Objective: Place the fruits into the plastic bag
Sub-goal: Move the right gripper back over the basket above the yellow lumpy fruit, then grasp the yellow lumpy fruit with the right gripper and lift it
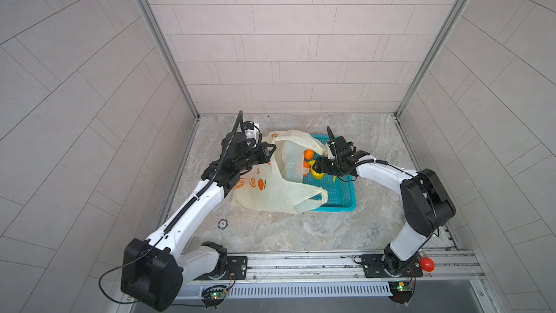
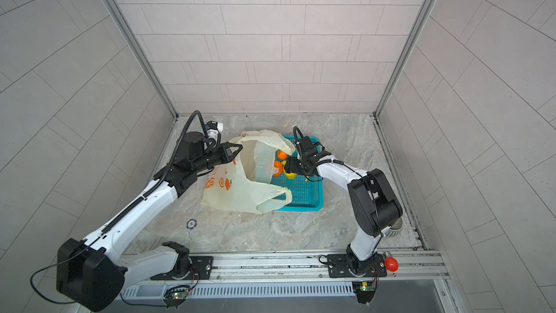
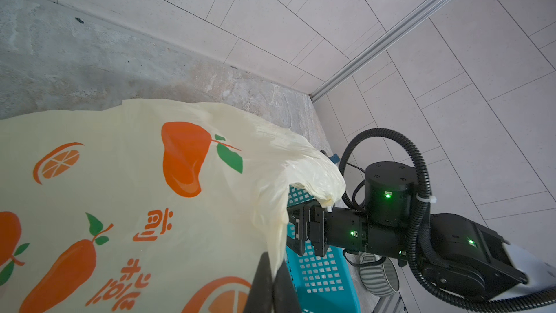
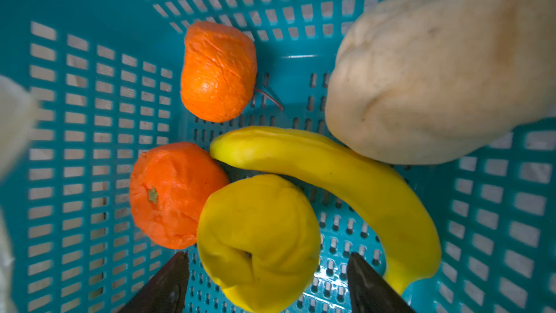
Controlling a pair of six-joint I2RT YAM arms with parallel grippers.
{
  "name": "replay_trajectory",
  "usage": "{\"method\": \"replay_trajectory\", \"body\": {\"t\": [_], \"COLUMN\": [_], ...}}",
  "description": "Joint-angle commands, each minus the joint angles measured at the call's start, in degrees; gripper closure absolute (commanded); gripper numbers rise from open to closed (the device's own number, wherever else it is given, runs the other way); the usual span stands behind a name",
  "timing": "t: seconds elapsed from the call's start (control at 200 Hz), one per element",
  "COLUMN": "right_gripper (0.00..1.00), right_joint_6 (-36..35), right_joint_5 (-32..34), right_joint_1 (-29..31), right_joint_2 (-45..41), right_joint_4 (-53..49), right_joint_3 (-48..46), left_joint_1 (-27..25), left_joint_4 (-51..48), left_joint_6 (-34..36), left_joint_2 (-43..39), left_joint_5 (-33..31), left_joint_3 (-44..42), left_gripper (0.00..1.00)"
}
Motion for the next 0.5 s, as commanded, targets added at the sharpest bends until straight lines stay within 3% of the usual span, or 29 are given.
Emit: {"method": "replay_trajectory", "body": {"t": [0.0,0.495], "right_gripper": [0.21,0.21], "right_joint_6": [-1.54,-2.22], "right_joint_5": [1.84,2.46], "right_joint_1": [0.53,1.53], "right_joint_2": [0.64,5.69], "right_joint_4": [-3.06,-4.06], "right_joint_3": [1.8,5.06], "left_joint_1": [-0.18,-0.19], "left_joint_4": [1.22,1.87], "left_joint_6": [0.09,-0.08], "left_joint_2": [0.09,0.65], "left_joint_5": [-0.29,0.02], "left_joint_3": [-0.61,-0.97], "left_gripper": [1.0,1.0]}}
